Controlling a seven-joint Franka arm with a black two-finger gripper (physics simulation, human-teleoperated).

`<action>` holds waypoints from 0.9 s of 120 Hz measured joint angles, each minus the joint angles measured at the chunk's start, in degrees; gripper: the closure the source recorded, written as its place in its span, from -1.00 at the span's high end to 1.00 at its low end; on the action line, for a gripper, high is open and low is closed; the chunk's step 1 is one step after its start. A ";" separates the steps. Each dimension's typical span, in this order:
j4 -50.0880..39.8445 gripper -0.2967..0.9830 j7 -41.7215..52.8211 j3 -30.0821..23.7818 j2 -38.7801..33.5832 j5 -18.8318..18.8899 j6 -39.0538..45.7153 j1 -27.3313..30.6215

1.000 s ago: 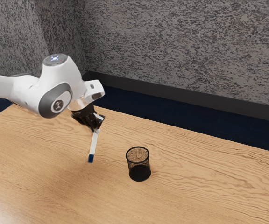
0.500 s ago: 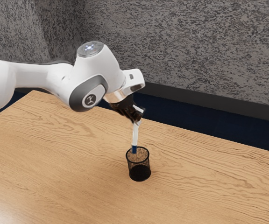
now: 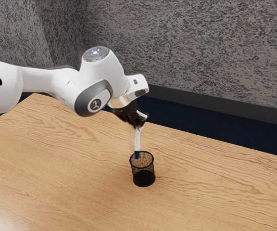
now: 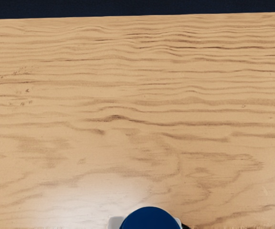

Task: Put the marker into the pen holder.

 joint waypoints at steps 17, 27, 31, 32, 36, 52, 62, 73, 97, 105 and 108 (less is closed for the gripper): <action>0.58 -0.69 -0.34 -0.19 1.13 0.01 0.01 -0.08; 1.22 -0.69 -0.50 -0.23 2.75 0.00 0.01 0.25; 1.31 -0.69 -0.56 -0.24 3.34 -0.02 0.01 0.28; 1.32 -0.69 -0.58 -0.24 3.49 -0.02 0.01 0.28; 1.32 -0.69 -0.62 -0.27 4.15 -0.07 0.02 0.26; 0.47 -0.42 -0.40 -0.94 6.76 -0.90 0.00 0.39; 0.15 -0.13 0.13 -1.13 6.26 -1.56 -0.23 0.82; 1.08 0.10 0.97 -1.11 0.87 -1.92 -4.78 0.93; 15.60 0.37 11.20 4.51 -4.52 -4.03 -26.87 -0.25; 17.67 0.41 15.20 6.78 -5.42 -4.52 -32.84 -0.49; 18.19 0.43 16.65 7.34 -5.72 -4.64 -34.64 -0.27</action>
